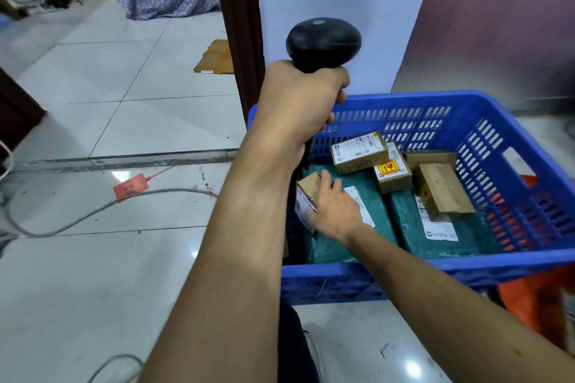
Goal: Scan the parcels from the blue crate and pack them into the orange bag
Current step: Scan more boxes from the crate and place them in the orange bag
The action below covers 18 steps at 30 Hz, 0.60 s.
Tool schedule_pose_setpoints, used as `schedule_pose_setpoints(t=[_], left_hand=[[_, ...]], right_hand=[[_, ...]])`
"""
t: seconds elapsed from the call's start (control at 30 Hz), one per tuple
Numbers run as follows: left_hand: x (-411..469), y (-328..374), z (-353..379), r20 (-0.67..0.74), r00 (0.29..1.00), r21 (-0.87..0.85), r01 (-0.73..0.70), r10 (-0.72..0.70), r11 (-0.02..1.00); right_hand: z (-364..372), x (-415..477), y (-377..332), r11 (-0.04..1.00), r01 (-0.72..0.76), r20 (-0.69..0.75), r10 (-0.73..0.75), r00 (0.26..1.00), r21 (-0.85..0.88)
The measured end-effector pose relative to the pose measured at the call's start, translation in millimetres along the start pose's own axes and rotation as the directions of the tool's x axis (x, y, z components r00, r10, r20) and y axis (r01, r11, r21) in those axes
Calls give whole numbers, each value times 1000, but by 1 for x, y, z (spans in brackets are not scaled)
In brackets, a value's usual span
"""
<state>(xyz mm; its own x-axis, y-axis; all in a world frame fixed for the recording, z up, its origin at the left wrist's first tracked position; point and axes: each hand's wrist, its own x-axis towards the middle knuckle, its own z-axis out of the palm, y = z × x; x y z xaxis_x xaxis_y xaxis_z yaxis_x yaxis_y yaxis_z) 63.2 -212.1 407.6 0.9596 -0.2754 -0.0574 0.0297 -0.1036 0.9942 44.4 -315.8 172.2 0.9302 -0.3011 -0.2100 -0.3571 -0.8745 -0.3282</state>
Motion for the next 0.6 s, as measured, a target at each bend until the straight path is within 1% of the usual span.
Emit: schedule_pose_setpoints(t=[0.1, 0.17, 0.23, 0.3, 0.33, 0.4, 0.47, 0.5, 0.6], left_hand=[[-1, -1, 7, -7, 1000, -2, -8, 8, 1000], [-3, -1, 13, -13, 1000, 28, -9, 9, 1000], [-6, -3, 21, -5, 1000, 74, -6, 6, 997], [-8, -5, 31, 2, 1000, 124, -11, 11, 992], [-9, -7, 35, -3, 1000, 150, -10, 11, 989], [-13, -7, 46, 6, 1000, 169, -9, 8, 986], [-20, -5, 56, 33, 999, 163, -20, 15, 986], [-24, -5, 60, 44, 999, 156, -29, 22, 987], [-39, -1, 71, 84, 995, 96, -60, 52, 994]], right_hand=[[-29, -17, 30, 992, -30, -14, 32, 999, 120], [-53, -34, 51, 972, -47, -80, 67, 994, 230], [-81, -57, 71, 961, -56, -158, 102, 982, 271], [-108, -82, 90, 953, -30, -232, 103, 967, 300], [-120, -95, 98, 946, -15, -253, 102, 962, 324], [-144, -123, 118, 920, -32, -265, 145, 953, 390], [-162, -151, 137, 869, -47, -263, 200, 944, 492], [-166, -164, 144, 826, -42, -254, 221, 941, 562], [-171, -200, 165, 657, -72, -172, 300, 938, 750]])
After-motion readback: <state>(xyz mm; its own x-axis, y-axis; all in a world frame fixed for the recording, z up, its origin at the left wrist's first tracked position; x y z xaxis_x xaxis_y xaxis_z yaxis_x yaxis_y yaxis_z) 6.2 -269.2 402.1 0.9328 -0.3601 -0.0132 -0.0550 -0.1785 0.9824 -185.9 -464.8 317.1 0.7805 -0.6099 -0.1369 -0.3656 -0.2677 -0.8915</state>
